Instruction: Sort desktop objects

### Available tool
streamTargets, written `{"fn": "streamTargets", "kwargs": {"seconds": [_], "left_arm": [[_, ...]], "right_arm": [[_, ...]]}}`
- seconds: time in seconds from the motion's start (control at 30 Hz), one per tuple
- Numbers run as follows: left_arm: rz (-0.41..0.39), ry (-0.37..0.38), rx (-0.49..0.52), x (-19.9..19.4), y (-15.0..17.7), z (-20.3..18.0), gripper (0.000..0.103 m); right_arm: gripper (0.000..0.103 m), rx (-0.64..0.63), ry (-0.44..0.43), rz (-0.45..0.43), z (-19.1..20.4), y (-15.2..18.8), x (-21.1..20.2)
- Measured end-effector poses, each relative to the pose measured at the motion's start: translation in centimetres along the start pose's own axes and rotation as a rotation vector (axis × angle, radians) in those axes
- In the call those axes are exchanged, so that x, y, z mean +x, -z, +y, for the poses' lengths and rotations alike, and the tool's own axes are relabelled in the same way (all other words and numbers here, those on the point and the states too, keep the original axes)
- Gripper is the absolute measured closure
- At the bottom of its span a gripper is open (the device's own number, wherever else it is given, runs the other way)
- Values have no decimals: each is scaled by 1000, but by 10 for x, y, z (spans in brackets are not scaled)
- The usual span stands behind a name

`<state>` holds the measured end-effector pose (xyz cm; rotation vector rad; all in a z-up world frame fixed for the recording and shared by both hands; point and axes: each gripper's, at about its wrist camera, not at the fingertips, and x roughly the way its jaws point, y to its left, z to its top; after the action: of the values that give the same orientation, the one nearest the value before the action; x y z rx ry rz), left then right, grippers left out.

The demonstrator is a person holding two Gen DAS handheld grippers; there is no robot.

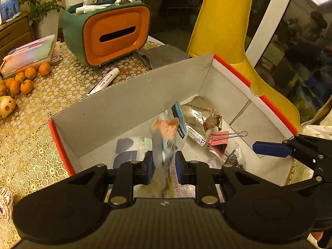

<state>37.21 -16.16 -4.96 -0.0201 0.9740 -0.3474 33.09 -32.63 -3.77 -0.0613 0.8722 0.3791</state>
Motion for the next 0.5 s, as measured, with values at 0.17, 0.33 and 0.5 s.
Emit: {"fn": "streamTargets", "kwargs": {"seconds": [0.17,0.33,0.5], "left_arm": [[-21,7,-2,-11,5,-1,81],[-46,27,-16,-24,11,-1,49],[-77,19,17,-41,17,-5,38]], "right_arm": [[30,12,-7,-16,0,2,-9],[29,10,-19,-33,3,4,-19],[29,-3,-35,-59,6,5,-32]]}}
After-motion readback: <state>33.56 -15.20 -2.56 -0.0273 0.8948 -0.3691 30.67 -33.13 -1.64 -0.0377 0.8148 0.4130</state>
